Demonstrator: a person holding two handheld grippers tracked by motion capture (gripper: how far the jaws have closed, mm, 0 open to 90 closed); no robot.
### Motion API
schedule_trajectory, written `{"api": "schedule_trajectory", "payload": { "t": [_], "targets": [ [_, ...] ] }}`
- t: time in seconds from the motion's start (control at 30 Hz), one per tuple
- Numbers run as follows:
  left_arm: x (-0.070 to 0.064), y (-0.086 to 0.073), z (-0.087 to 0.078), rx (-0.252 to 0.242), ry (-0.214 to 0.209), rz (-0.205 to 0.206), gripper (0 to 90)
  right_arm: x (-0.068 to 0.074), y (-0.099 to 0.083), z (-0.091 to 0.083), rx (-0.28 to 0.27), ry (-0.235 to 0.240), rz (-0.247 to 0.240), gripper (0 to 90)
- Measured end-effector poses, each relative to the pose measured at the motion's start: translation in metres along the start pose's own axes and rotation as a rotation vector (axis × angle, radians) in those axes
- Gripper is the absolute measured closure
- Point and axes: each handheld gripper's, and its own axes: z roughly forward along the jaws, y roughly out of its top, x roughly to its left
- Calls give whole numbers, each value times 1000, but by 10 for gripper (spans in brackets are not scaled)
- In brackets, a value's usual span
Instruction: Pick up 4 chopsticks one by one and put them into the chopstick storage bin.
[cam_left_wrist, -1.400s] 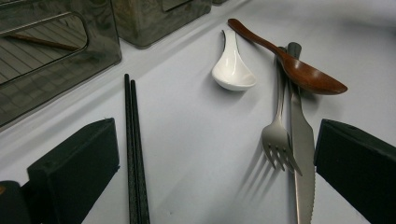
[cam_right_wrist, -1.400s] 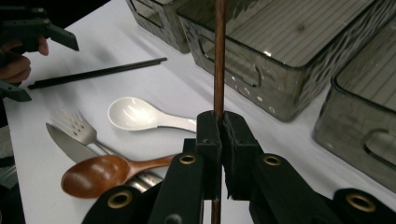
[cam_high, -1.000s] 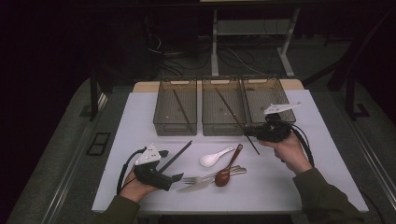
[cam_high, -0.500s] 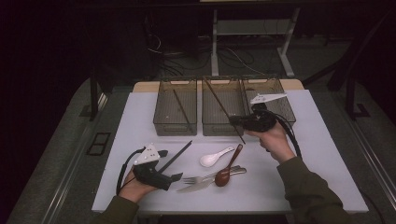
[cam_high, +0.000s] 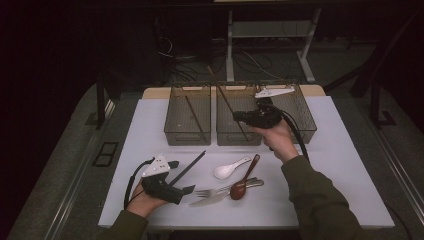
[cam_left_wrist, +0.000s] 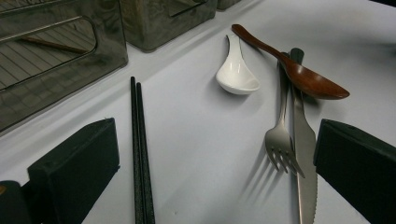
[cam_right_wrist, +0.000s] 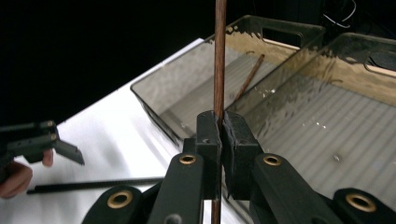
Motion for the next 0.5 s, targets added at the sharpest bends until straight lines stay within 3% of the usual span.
{"api": "schedule_trajectory", "payload": {
  "t": [0.5],
  "targets": [
    [1, 3, 1, -7, -2, 10, 0, 8, 30, 56, -39, -20, 9, 850]
  ]
}}
